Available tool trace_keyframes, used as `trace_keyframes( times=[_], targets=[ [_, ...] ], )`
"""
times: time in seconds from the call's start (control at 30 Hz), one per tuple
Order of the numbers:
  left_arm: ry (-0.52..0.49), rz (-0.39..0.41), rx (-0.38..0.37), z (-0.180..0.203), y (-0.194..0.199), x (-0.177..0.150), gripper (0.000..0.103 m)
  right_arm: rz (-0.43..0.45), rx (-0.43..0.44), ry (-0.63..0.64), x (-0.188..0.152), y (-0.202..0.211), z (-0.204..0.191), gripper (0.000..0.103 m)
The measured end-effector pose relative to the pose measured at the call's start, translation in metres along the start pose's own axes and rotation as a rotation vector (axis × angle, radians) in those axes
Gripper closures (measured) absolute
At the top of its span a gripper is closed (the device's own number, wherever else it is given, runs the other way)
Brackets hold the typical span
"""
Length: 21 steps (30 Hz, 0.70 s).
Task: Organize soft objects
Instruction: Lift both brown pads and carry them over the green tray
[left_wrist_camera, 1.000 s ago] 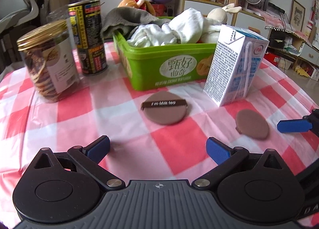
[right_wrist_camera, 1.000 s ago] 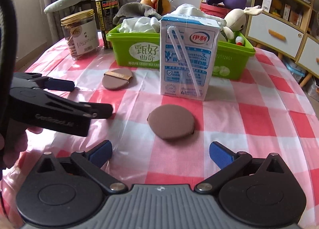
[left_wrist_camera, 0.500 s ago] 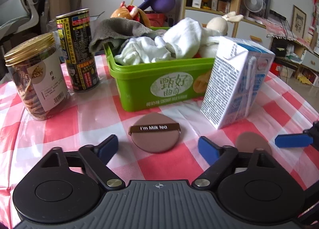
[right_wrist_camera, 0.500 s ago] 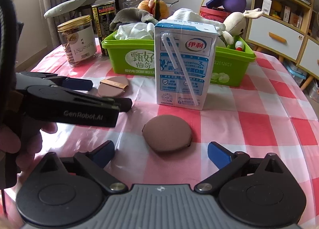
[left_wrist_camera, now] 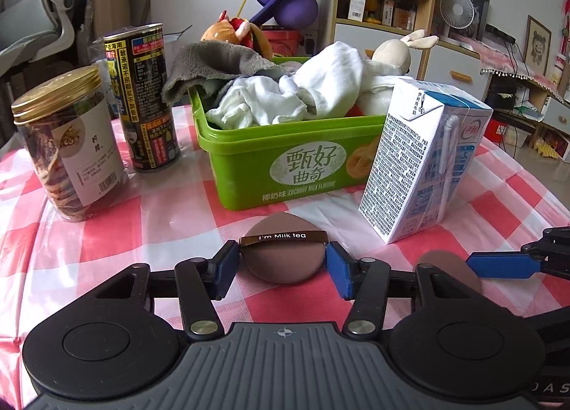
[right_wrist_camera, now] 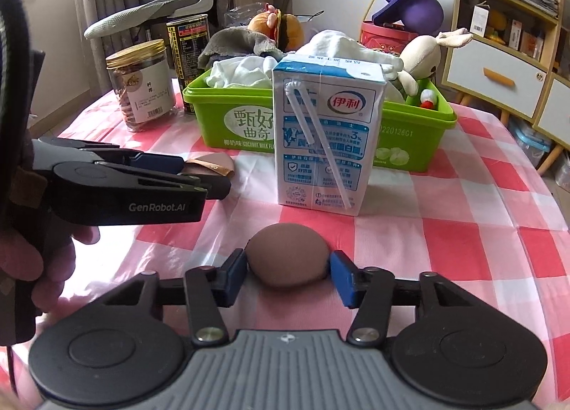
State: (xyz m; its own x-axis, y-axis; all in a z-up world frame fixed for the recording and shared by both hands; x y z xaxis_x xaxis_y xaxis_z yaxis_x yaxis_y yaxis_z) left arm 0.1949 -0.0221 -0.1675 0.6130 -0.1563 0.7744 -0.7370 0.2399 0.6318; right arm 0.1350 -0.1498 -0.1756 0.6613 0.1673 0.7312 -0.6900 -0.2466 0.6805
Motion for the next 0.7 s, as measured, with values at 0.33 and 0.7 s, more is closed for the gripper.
trace_keyframes(
  times=[0.33, 0.7],
  targets=[
    [0.008, -0.007, -0.006, -0.005, 0.01, 0.001, 0.053, 0.008, 0.03, -0.033, 0.005, 0.008, 0.006, 0.084],
    [0.014, -0.017, -0.02, -0.009, 0.028, 0.0, 0.053, -0.01, 0.037, -0.098, 0.013, 0.024, 0.026, 0.084]
  ],
)
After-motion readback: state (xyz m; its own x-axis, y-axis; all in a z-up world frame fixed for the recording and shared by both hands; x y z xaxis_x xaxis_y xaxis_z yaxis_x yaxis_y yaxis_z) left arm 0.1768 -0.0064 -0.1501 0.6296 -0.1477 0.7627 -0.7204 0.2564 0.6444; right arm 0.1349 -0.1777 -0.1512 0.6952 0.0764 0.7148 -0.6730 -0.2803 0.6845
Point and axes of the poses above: each gripper's, at about its wrist camera, not at the fingertips, and y roughly against the way its jaws point, z to its right, x to its top, the point moved 7 cm from there along -y, roughly the way its jaws point, and after that the axes turned 1 degree about z, right-handed, at the moved point
